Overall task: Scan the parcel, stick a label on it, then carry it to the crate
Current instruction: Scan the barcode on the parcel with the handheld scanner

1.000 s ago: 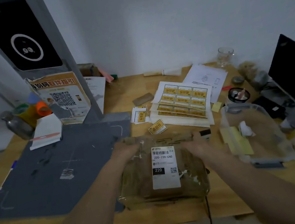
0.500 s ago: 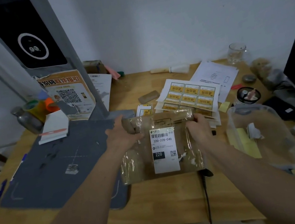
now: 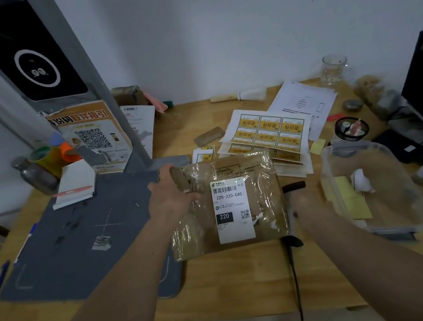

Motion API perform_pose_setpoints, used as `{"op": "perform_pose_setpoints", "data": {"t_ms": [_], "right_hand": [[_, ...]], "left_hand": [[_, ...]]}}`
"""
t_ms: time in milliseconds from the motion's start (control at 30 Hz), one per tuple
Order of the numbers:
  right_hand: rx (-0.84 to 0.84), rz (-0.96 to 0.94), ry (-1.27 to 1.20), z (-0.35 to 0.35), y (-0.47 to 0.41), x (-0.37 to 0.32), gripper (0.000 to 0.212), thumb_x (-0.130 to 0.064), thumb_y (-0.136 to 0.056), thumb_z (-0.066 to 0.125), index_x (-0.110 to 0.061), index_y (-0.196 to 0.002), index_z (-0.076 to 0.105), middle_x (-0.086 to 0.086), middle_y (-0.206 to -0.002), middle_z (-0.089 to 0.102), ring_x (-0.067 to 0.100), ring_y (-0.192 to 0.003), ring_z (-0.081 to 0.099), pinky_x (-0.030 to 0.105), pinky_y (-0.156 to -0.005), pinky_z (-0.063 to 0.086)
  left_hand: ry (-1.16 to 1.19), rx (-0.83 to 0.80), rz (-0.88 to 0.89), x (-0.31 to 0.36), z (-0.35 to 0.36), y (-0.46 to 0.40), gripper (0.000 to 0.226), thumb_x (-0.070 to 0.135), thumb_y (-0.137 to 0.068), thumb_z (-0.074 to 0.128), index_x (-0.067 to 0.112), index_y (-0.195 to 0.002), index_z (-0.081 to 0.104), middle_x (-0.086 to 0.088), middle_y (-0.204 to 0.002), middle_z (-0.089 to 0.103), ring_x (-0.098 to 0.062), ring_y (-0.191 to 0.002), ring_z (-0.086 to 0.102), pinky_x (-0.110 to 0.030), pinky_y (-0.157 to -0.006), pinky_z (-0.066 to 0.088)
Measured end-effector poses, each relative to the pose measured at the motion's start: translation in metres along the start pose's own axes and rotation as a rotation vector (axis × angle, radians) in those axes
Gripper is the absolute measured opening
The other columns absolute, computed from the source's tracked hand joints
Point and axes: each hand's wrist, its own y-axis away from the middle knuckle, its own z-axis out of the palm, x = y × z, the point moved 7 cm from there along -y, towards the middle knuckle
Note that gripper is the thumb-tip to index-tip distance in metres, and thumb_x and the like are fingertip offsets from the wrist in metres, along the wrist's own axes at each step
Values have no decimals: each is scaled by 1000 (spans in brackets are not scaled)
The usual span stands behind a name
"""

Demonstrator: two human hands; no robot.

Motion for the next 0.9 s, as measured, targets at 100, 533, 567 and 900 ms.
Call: {"op": "perform_pose_setpoints", "data": {"t_ms": [100, 533, 567, 900], "right_hand": [[-47, 83, 88, 8, -22, 33, 45, -15, -92, 46, 1, -135, 42, 22, -136, 49, 38, -119, 50, 47, -103, 41], [-170, 285, -120, 30, -28, 73, 29, -16, -97, 43, 6, -111, 56, 25, -115, 61, 34, -97, 61, 44, -88, 51], [-167, 239, -90, 25, -30, 69, 25, -9, -95, 44, 7, -109, 57, 24, -109, 63, 32, -87, 61, 42, -79, 54], [99, -67, -49, -8, 12, -8, 12, -9, -82, 62, -8, -88, 51, 12, -79, 52, 20, -63, 49, 28, -58, 41]], "left_hand": [[-4, -4, -6, -1, 1, -1, 80, 26, -67, 83, 35, -128, 32, -14, -118, 37, -34, -86, 56, -39, -78, 47], [0, 16, 0, -5, 5, -7, 86, 24, -65, 84, 39, -130, 30, -7, -107, 32, -21, -70, 48, -35, -72, 44], [-3, 16, -2, -5, 5, -8, 86, 25, -65, 84, 39, -130, 29, -7, -107, 33, -23, -72, 48, -35, -73, 45], [-20, -25, 23, 1, 1, -6, 81, 27, -65, 84, 35, -127, 32, -13, -116, 39, -33, -83, 57, -41, -82, 52]]}}
